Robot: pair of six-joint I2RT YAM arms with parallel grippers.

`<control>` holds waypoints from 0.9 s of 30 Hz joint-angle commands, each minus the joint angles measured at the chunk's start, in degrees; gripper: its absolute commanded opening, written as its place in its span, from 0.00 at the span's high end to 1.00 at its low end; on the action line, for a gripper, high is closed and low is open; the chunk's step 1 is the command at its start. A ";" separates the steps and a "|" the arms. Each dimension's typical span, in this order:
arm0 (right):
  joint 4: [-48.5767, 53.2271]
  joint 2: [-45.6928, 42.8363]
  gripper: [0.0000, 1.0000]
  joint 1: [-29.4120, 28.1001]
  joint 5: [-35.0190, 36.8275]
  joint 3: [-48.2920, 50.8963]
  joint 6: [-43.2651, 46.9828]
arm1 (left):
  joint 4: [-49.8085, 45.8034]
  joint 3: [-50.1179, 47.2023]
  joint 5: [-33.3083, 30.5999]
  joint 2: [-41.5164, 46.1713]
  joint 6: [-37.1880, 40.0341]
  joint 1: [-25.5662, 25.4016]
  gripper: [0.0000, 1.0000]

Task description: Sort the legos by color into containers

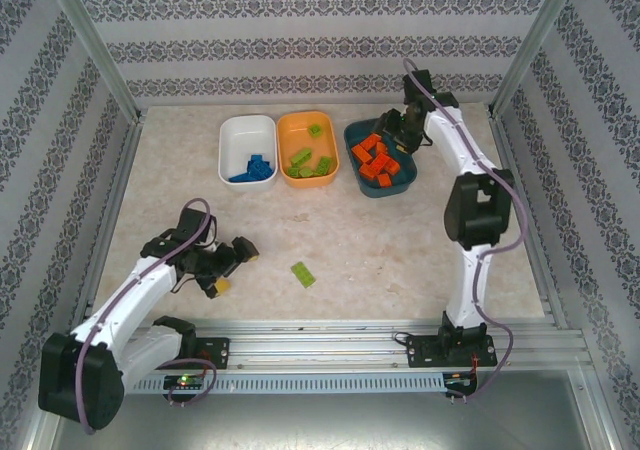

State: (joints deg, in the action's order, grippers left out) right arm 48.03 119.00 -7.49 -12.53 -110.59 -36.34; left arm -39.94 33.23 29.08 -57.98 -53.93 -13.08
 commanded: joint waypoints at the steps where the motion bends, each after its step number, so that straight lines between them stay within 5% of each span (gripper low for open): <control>1: -5.30 -8.59 0.34 0.21 -3.21 10.82 -2.07 | 2.28 3.87 -0.45 -4.79 5.66 -3.52 0.00; 8: -10.77 -24.15 0.35 -4.11 -4.61 36.39 -3.61 | -6.18 19.68 -8.86 -22.46 24.00 -16.21 0.00; 15: -9.42 -33.35 0.35 -10.60 -2.61 49.03 -4.52 | -9.43 31.79 -12.03 -36.22 36.64 -23.69 0.06; 21: -9.47 -41.62 0.35 -7.29 -3.15 56.00 -7.24 | -8.46 33.73 -16.54 -40.02 50.63 -30.38 0.09; 27: -4.77 -48.75 0.36 -2.32 -1.76 56.71 -5.77 | -3.17 29.70 -17.89 -39.52 52.81 -30.99 0.11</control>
State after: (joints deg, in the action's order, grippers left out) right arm 40.25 72.69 -11.07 -15.70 -54.15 -42.09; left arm -44.58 64.73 13.37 -97.89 -5.58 -43.90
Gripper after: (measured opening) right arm 0.643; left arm 0.891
